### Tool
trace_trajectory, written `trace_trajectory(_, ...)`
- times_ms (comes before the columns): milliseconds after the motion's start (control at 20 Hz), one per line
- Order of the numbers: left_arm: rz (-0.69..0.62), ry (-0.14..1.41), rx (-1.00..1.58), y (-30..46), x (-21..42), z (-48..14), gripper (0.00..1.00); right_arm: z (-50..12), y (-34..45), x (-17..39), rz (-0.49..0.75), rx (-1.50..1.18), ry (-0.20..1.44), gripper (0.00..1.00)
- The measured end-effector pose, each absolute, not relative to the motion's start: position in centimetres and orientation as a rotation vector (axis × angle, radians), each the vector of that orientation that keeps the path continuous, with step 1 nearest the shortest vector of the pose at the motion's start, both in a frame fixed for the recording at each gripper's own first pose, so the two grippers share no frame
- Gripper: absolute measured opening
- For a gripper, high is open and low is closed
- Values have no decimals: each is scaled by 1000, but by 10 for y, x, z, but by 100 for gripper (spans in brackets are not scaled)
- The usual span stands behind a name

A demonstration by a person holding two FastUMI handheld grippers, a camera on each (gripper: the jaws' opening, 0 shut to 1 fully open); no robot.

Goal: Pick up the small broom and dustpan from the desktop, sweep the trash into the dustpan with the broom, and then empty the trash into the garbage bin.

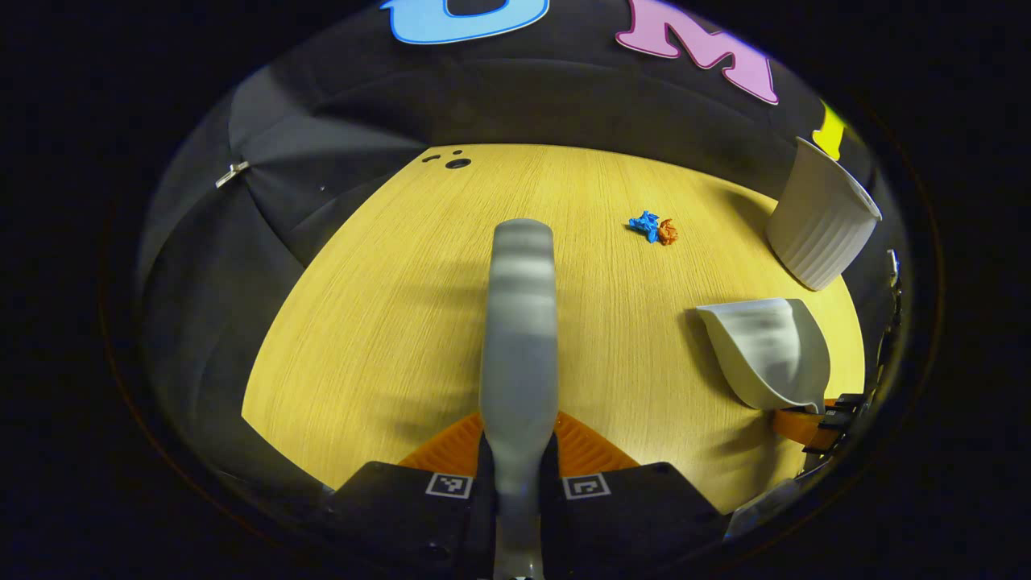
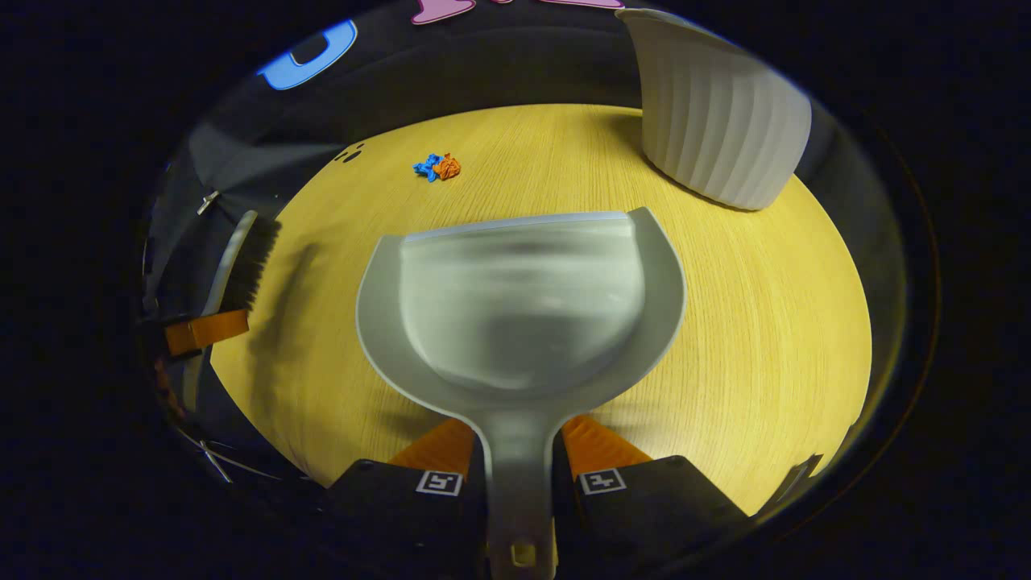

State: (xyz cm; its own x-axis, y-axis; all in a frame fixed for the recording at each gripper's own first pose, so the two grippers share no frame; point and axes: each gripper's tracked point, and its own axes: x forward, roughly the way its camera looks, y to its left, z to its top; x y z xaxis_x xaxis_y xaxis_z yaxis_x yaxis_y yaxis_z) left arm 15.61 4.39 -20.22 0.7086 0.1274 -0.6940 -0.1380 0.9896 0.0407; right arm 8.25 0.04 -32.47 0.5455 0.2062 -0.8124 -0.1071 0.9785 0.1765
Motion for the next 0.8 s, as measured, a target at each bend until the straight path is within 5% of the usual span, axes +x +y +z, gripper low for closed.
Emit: trace_trajectory(800,-18,812,150,41,306,-199,26,-308,-18,74,230,-11,987,37)
